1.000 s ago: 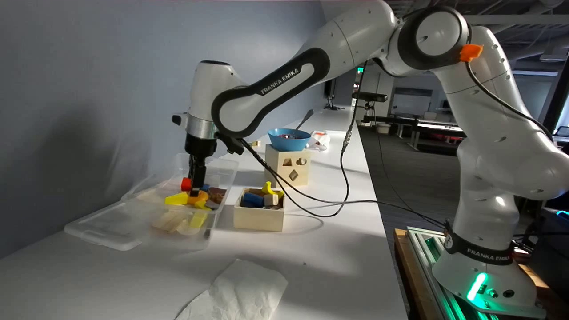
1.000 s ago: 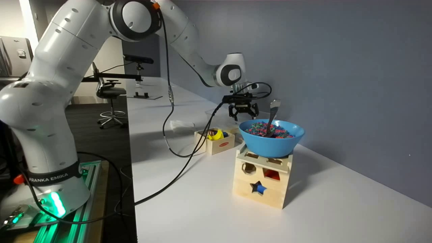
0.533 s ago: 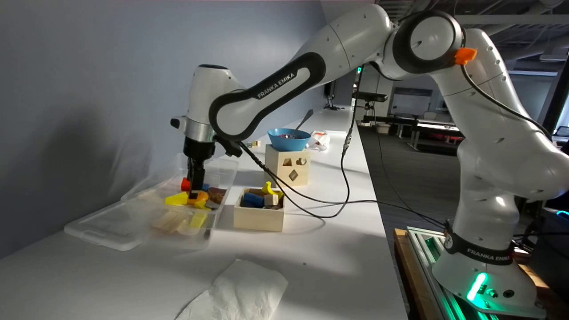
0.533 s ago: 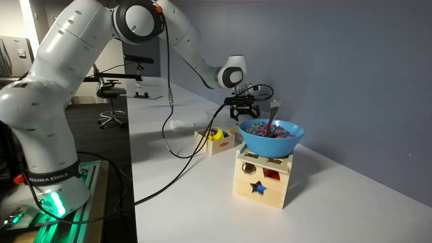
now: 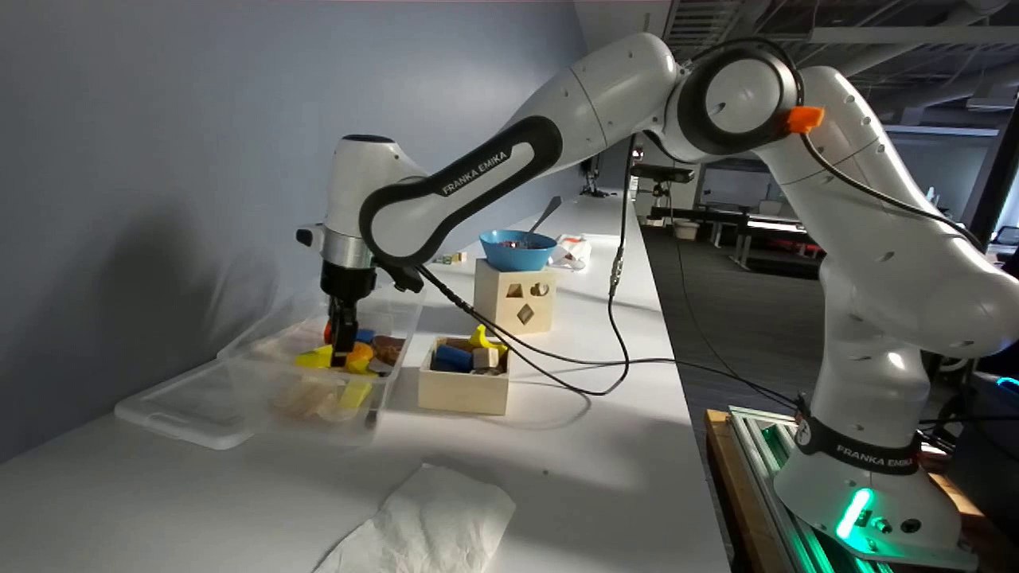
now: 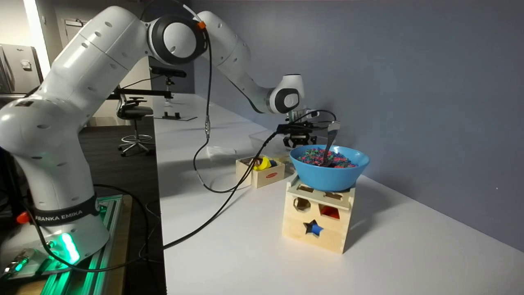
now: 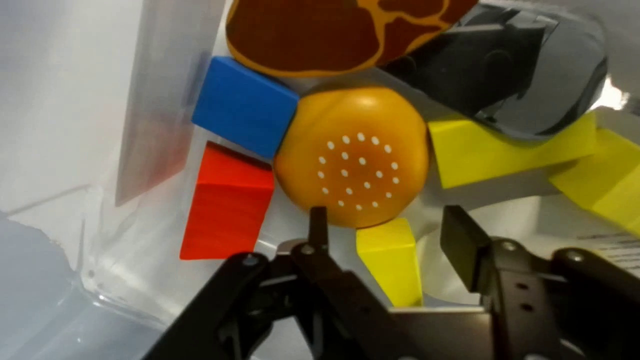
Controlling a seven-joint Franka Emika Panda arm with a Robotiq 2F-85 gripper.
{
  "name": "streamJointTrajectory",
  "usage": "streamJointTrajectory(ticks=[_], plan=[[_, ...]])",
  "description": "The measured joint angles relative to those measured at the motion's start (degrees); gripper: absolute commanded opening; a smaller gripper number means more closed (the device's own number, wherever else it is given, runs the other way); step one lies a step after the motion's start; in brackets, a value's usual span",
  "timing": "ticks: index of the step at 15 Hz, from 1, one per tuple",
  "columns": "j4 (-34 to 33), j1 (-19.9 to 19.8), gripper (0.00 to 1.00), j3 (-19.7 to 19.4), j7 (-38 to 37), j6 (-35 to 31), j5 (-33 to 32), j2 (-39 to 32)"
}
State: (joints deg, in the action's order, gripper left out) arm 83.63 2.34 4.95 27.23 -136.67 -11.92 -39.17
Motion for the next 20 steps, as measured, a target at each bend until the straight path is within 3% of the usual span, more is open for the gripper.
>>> streamJointTrajectory(ticks=[3,4,11,16,20], plan=[[-1.9,-0.1,0.1,0.2,0.7,1.9,0.0,-0.8],[-2.2,0.0,0.07,0.3,0.9,2.6,0.0,-0.9],[0.5,-1.4,0.08,2.1,1.4,3.2,2.7,1.4],[12.2,-5.9,0.08,6.0,8.5,3.2,8.9,10.7],[22.9,-8.2,0.08,6.1,14.0,2.5,12.0,21.3]])
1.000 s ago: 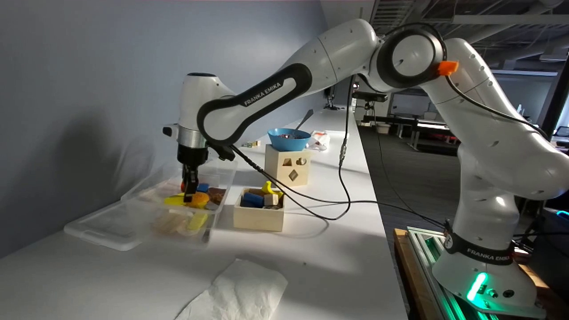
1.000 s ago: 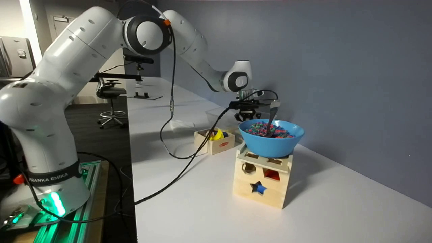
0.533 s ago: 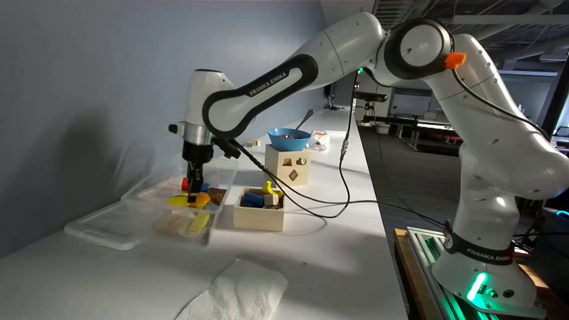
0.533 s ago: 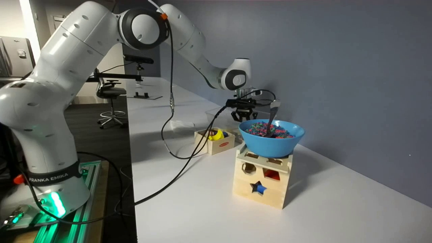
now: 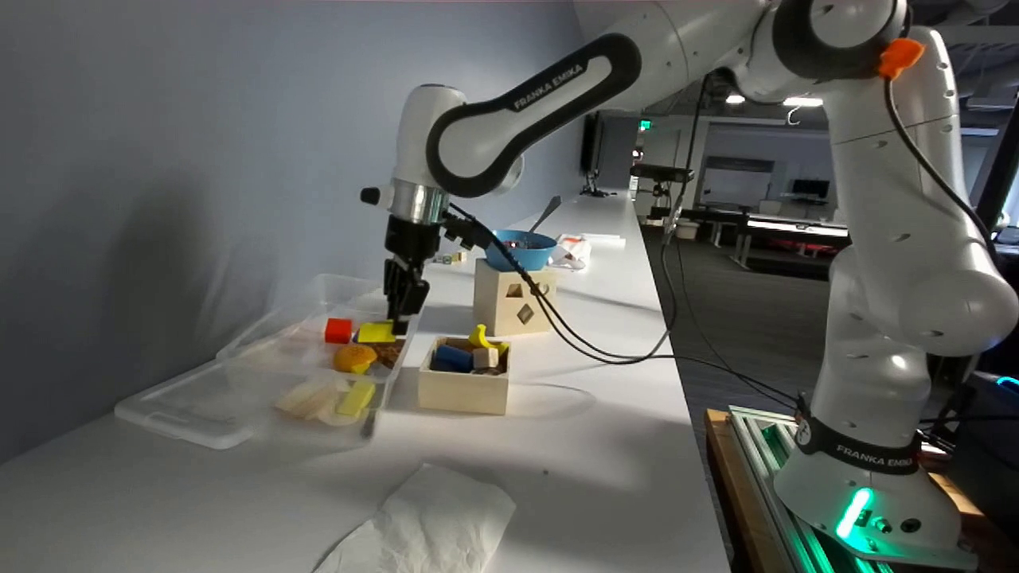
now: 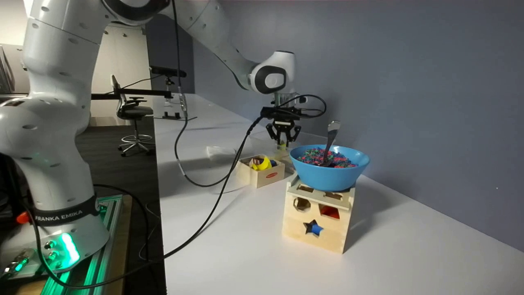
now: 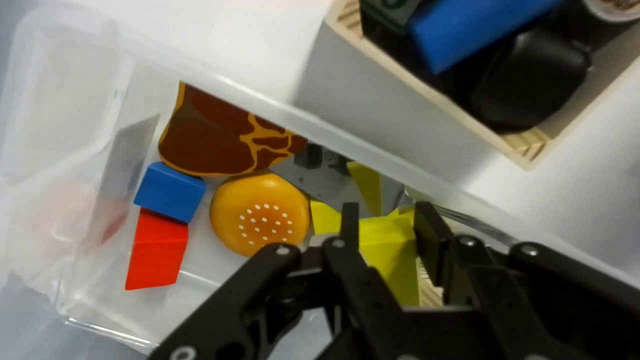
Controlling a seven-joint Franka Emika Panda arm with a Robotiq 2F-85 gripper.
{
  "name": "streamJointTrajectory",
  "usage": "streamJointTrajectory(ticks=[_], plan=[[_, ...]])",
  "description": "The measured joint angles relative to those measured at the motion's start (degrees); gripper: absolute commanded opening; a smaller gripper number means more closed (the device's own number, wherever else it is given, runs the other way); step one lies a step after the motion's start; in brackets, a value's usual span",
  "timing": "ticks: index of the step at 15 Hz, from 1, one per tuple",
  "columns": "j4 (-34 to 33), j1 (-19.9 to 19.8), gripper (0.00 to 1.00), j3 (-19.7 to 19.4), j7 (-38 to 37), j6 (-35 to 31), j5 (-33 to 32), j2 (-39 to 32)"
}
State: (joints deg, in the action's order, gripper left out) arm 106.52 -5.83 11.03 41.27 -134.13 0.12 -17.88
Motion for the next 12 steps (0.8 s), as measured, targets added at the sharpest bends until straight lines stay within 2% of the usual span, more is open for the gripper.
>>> streamJointTrajectory(ticks=[3,7,12], plan=[[8.3,-0.7,0.08,-1.0,4.3,-1.9,3.0,8.5],[20.2,0.0,0.08,-3.8,9.8,-8.3,6.9,19.4],[31.3,4.2,0.08,-8.7,14.9,-6.3,11.1,28.0]])
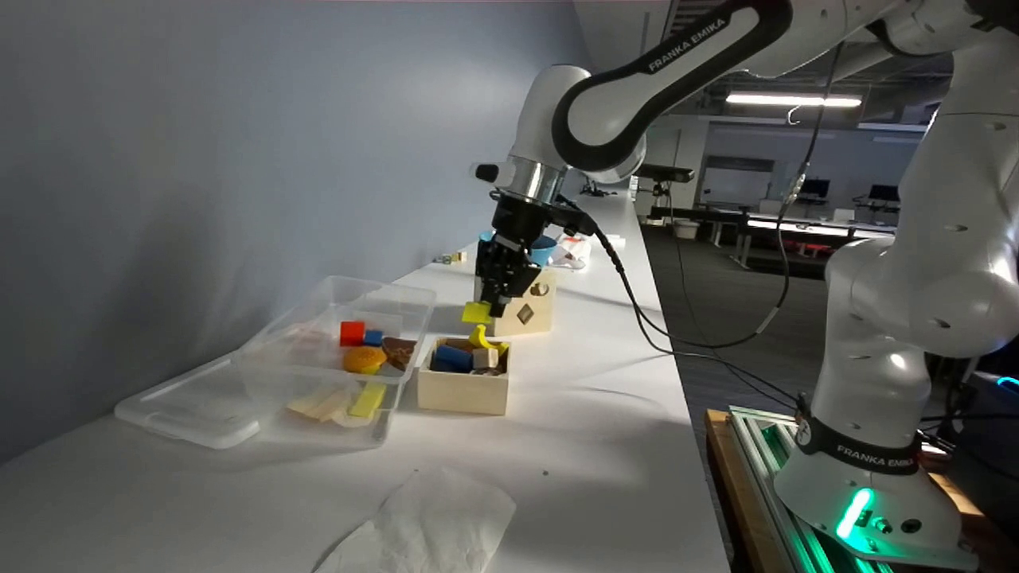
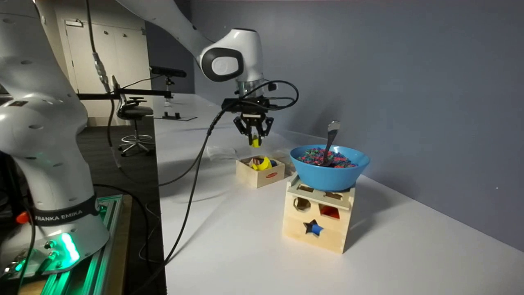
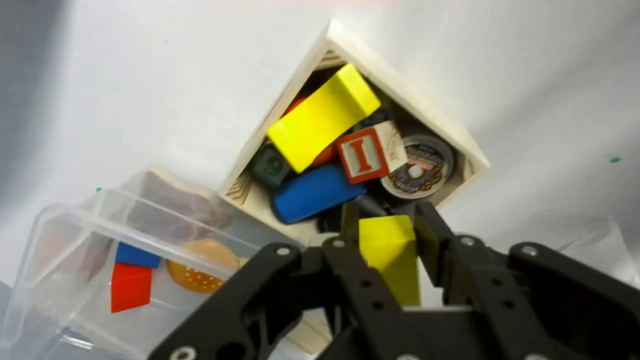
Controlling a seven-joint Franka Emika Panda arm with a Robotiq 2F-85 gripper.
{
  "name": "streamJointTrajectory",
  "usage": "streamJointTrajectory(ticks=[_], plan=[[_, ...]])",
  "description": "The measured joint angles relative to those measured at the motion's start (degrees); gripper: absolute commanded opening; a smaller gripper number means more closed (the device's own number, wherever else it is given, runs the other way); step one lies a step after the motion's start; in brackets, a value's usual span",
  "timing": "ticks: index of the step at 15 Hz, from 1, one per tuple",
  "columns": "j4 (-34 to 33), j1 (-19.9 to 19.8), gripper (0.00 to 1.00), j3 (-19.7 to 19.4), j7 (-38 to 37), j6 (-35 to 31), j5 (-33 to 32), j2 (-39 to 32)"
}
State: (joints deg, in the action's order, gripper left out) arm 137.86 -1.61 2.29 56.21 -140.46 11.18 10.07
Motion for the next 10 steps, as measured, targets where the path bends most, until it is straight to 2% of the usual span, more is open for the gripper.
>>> streamJointTrajectory(ticks=[4,7,8,9,10], plan=[[3.0,2.2,0.08,-1.9,-6.3,-0.4,2.5,2.0],[3.1,4.8,0.08,-3.1,-6.4,3.4,5.8,2.4],[3.1,5.1,0.32,-3.2,-7.4,3.9,6.3,2.4],[3.1,5.3,0.32,-3.2,-8.0,3.8,6.3,2.4],[3.1,5.3,0.08,-3.2,-8.3,3.8,6.3,2.4]])
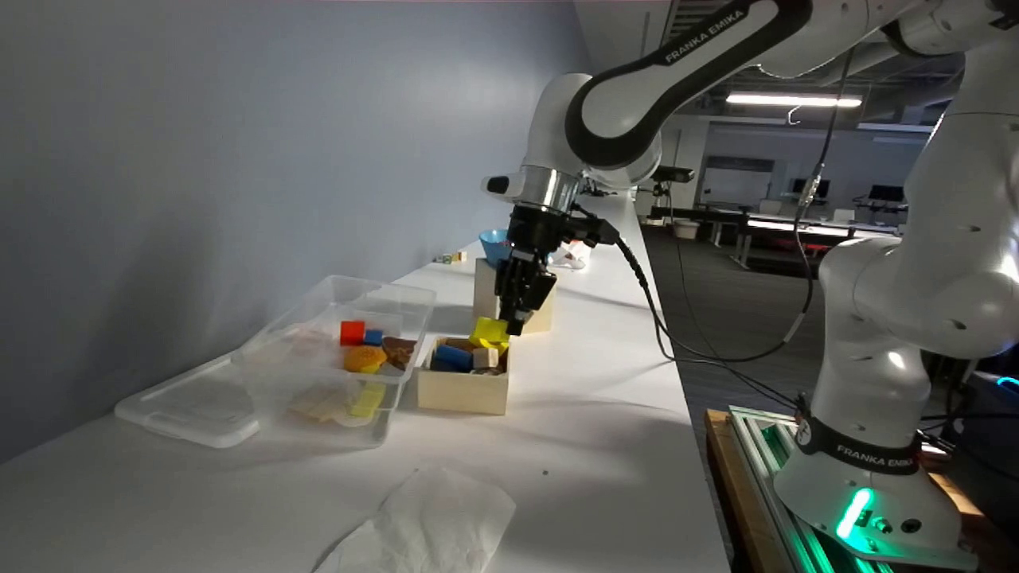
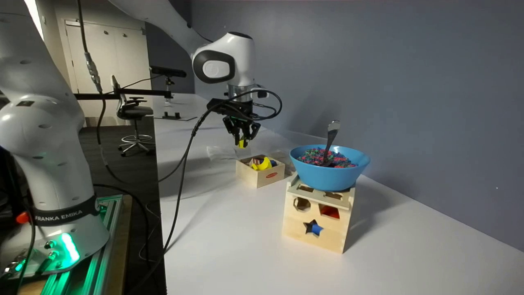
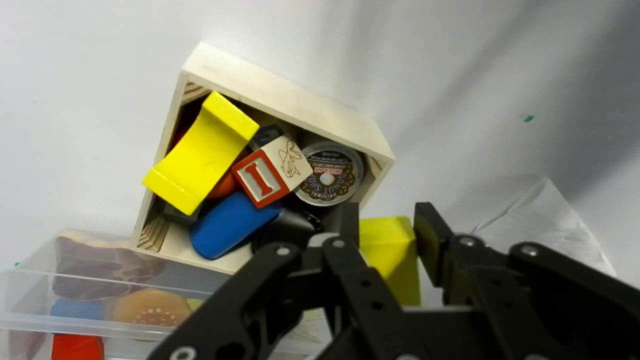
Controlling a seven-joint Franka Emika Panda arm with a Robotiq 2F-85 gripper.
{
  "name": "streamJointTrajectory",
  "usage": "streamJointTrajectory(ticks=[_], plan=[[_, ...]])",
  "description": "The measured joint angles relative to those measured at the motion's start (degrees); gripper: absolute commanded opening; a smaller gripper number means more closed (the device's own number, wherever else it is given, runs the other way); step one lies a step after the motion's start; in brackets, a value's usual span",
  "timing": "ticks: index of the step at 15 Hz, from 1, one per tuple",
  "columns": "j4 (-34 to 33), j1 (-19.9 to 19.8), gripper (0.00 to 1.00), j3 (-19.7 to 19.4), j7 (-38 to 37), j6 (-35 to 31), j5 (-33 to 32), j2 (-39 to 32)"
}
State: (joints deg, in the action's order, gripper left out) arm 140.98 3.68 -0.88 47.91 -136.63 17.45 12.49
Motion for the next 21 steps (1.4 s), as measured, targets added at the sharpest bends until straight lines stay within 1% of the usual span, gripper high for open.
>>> streamJointTrajectory(ticks=[2,3,9,12,13,14,18,19,20,21], plan=[[0.0,0.0,0.08,0.0,-0.1,0.0,0.0,0.0],[0.0,0.0,0.08,0.0,-1.5,-0.8,-0.3,-0.2],[-1.2,0.5,0.08,0.9,-12.3,-1.7,-1.2,-3.9],[-2.0,0.4,0.08,1.0,-18.6,-3.8,-2.8,-6.1],[-2.2,0.3,0.57,1.0,-20.7,-4.7,-3.4,-6.7],[-2.4,0.3,0.58,1.0,-23.0,-5.4,-4.4,-7.4],[-3.9,0.2,0.85,1.1,-31.2,-5.5,-8.8,-9.1],[-4.1,0.2,0.93,1.1,-32.0,-5.9,-8.9,-9.1],[-4.2,0.2,0.98,1.1,-32.0,-6.9,-8.8,-8.9],[-4.2,0.2,1.0,1.1,-31.5,-8.0,-8.4,-8.4]])
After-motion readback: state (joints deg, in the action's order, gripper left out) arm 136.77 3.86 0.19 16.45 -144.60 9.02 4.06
